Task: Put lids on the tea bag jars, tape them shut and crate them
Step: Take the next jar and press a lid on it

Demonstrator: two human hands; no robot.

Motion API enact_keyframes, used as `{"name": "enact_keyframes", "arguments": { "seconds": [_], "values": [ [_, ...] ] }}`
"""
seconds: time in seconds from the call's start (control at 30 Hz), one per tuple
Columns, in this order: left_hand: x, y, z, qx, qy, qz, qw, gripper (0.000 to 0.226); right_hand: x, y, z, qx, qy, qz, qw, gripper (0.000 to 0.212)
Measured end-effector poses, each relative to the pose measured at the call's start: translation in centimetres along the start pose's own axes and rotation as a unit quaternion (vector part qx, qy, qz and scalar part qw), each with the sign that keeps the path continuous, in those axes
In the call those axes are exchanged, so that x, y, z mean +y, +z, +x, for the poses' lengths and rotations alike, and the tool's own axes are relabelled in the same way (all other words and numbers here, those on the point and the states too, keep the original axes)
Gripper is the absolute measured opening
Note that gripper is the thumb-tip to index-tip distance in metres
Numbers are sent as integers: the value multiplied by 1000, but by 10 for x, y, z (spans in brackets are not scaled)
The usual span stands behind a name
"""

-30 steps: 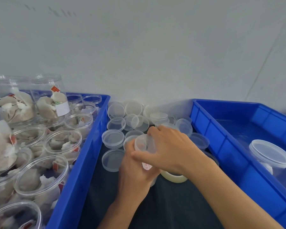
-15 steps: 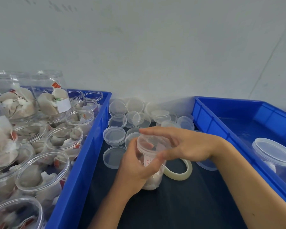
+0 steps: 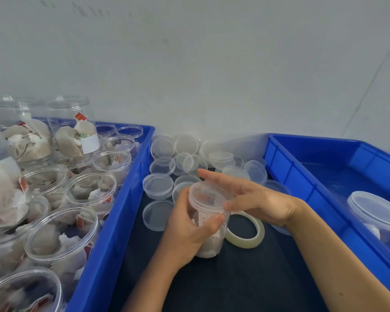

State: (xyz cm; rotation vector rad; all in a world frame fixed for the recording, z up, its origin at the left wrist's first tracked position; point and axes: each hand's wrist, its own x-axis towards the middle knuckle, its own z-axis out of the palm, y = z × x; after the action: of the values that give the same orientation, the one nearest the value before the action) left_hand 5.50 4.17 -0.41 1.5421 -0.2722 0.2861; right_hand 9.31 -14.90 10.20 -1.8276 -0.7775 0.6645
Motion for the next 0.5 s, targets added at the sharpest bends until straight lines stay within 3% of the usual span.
{"name": "enact_keyframes", "arguments": {
  "seconds": [0.1,0.2,0.43,0.5],
  "values": [
    [0,3,0,37,17,33,999,60,-12,7,0,84,25,-151,985,63],
    [4,6,-2,79,48,69,993,59,-22,18,5,146,40,-298,943,63],
    [9,10,-8,100,106,161,976,78,-22,46,20,270,93,-468,836,81],
    [8,10,-7,96,108,174,974,80,-21,48,20,264,93,-472,836,82]
  ]
}}
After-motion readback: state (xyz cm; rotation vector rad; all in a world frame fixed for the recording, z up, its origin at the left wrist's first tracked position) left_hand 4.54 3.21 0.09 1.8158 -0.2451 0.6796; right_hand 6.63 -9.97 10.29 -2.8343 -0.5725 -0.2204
